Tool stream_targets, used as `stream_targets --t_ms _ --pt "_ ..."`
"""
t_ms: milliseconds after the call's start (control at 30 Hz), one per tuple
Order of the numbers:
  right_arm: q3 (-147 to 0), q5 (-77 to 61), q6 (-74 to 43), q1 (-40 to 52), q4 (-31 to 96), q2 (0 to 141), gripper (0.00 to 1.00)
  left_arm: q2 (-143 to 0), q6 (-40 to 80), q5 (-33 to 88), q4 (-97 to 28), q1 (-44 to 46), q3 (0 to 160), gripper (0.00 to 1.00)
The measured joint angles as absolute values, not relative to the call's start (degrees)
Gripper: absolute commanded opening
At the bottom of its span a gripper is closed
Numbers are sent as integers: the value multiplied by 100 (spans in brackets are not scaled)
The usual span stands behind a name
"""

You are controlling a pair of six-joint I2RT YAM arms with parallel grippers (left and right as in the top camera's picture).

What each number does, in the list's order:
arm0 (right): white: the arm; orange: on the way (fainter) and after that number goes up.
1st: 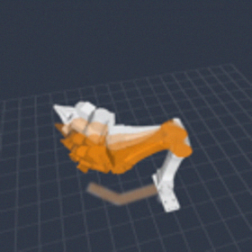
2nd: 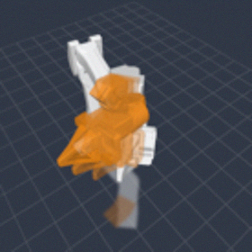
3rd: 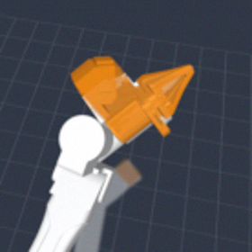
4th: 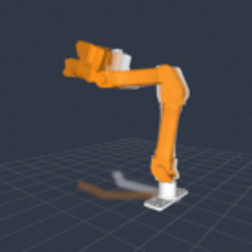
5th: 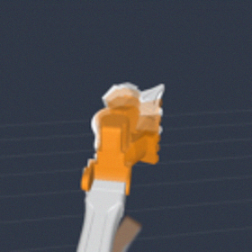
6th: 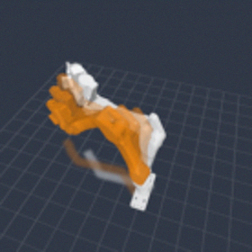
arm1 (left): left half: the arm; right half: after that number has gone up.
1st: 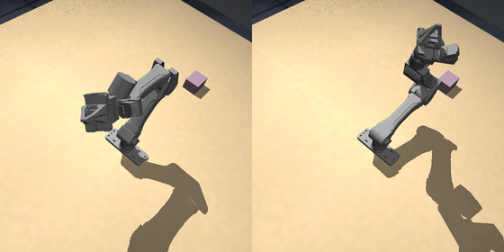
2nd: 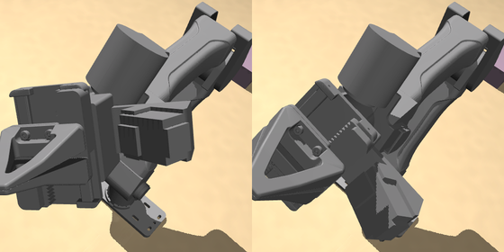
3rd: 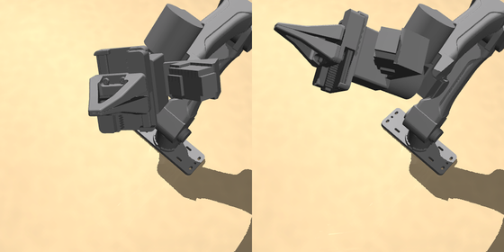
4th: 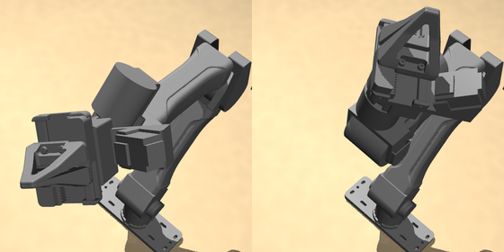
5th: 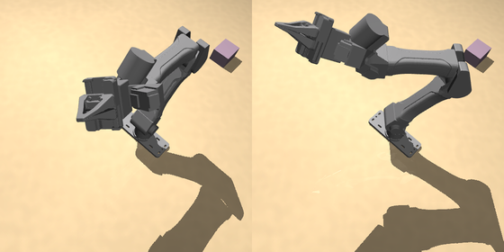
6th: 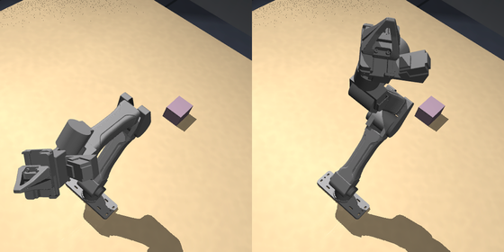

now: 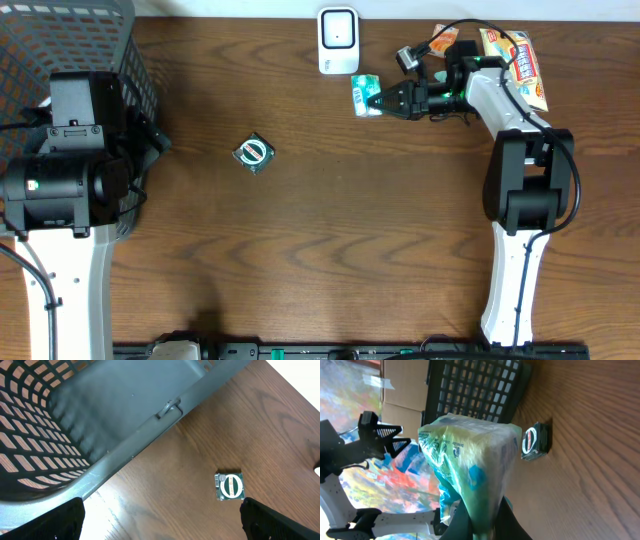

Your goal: Scan the item barcode

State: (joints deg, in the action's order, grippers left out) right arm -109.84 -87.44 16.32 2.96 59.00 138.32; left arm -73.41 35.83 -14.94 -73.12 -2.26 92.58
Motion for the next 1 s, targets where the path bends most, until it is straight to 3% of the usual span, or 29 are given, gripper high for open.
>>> stream_targets --t_ms 500,767,1000 --pt "-10986 -8578 1752 287 5933 13830 1 -7341 3583 -1494 -7312 -226 9258 98" --pt "-10997 -5968 1310 836 5857 13826 1 -7341 3583 -1494 -7312 -226 9258 98" --pt "-12020 -2453 814 1306 5817 13793 1 -7341 3583 -1494 -7312 -226 9258 98"
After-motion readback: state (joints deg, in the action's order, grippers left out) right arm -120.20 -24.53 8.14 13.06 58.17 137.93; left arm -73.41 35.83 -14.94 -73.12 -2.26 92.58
